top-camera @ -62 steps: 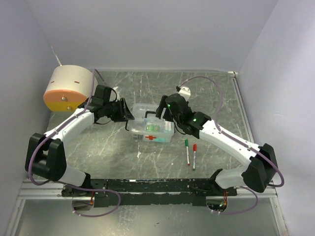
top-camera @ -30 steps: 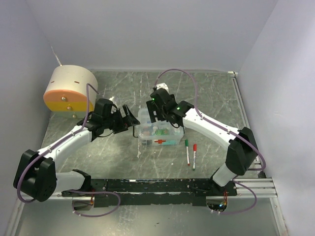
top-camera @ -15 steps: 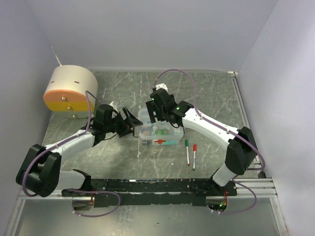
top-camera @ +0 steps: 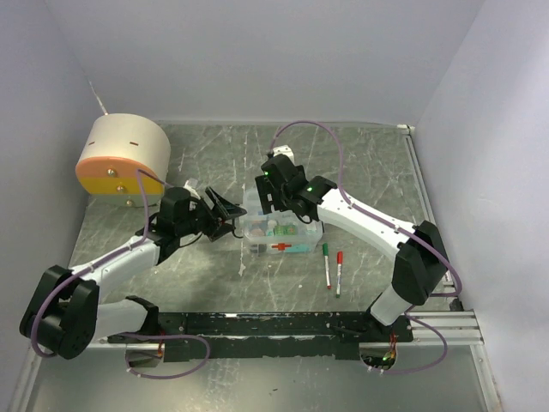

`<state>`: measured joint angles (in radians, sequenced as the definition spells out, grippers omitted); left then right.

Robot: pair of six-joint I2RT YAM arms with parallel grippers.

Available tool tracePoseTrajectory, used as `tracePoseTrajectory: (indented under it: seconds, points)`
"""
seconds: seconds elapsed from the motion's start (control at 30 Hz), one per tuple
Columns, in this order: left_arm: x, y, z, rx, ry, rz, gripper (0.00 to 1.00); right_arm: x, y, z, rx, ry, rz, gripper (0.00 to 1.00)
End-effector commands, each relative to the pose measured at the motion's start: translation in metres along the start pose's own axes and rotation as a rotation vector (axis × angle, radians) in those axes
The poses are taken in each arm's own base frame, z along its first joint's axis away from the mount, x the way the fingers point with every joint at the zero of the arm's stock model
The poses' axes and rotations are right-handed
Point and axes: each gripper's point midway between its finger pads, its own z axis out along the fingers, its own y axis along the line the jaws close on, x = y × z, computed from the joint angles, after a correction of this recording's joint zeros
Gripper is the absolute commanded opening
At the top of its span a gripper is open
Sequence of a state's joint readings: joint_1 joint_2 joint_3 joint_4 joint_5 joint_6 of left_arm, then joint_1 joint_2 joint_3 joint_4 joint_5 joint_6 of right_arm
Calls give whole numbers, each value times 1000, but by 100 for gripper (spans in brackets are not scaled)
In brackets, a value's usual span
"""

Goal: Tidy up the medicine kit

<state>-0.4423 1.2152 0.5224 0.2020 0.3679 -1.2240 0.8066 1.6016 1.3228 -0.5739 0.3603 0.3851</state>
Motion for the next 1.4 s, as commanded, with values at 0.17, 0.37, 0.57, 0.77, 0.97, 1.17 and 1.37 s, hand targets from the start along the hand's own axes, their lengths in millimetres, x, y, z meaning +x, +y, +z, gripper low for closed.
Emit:
tracePoseTrajectory:
  seconds: [0.17, 0.37, 0.57, 0.77, 0.97, 1.17, 1.37]
  points:
    - [4, -20, -13, 66, 11, 37, 83, -4, 2, 3, 11, -9, 29, 79]
    - [13, -23, -9, 61, 84, 10, 83, 1, 4, 7, 2, 2, 20, 79]
    - [16, -23, -7, 45, 118, 17, 74, 6, 6, 12, -4, 12, 19, 79]
    - [18, -22, -10, -6, 133, 84, 77, 9, 7, 15, -1, 26, 24, 78]
    - [28, -22, -8, -24, 156, 144, 73, 8, 12, 17, -18, 25, 34, 75]
    - [28, -11, -9, -147, 117, 231, 56, 8, 12, 18, -15, 28, 56, 73]
    - [19, -1, -8, -233, 65, 315, 50, 11, 14, 19, -26, 29, 82, 71]
